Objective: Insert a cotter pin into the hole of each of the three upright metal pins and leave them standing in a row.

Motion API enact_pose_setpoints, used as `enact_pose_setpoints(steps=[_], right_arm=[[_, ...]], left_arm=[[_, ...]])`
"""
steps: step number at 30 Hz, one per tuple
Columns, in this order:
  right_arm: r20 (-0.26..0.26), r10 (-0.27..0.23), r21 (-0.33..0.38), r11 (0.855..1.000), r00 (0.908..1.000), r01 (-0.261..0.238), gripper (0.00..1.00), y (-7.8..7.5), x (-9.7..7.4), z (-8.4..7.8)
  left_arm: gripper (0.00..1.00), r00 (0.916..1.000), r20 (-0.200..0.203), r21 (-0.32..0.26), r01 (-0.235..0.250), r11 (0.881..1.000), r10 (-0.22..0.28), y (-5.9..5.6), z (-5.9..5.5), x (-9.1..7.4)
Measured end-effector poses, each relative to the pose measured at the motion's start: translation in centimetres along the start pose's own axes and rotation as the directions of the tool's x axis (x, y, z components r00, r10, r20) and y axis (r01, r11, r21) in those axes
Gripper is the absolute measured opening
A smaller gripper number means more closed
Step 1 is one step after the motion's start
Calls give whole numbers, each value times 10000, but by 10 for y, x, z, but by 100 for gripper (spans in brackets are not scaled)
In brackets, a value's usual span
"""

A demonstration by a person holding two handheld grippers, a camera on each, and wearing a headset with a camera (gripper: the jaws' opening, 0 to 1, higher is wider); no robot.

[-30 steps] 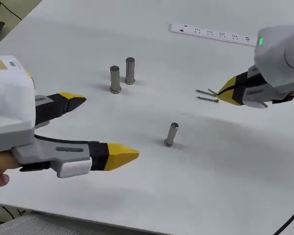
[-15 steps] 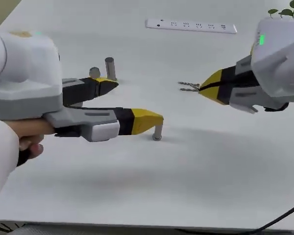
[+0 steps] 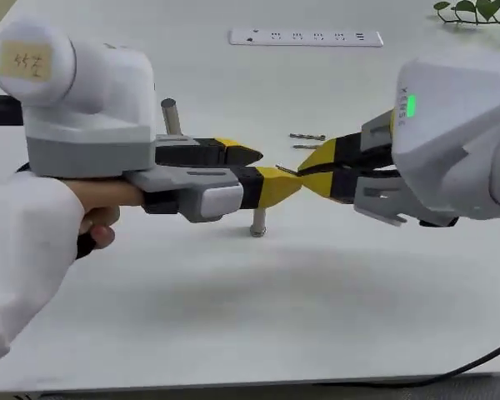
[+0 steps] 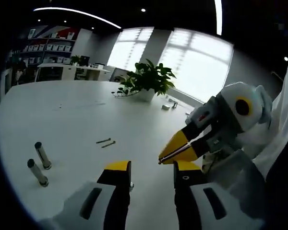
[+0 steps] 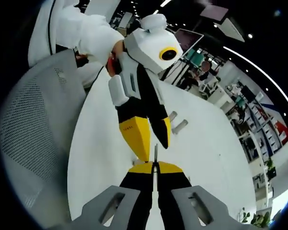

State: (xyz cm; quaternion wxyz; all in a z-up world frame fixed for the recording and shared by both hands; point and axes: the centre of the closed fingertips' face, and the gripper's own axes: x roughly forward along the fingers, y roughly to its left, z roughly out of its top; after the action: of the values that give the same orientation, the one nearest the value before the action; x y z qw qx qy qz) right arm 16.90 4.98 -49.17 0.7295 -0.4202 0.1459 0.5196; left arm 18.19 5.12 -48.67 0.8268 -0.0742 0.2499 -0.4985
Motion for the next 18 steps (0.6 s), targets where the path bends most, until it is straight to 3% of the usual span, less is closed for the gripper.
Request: enact_pose_setpoints(steps=[1,2,5,14,18], right_arm=[[-324,-251,-334,9992,9992,240,0,-2,-1,-3],[-254,-313,-528,9982,9992,299,0,-2,-1,-1],[-126,-243,-266,9994,9996,240,0,1,0,-1],[18,-415,-372,9984,9991,416,0,1,-2,6],[70,-518,-508,9974,9986,521,0,-1,-3,8]], left_arm=[[29,9999,66,-32,82,10000,-82,-1,1,-1],[28,9999,70,-60,117,9999,-117,-2,1,-1],[23,9999,48,-227,142,9996,-141,-1,0,-2],[6,9988,74,-760,484,9959,-480,-7,0,-4],[0,9981,261,-682,578,9960,-561,-10,4,-5]])
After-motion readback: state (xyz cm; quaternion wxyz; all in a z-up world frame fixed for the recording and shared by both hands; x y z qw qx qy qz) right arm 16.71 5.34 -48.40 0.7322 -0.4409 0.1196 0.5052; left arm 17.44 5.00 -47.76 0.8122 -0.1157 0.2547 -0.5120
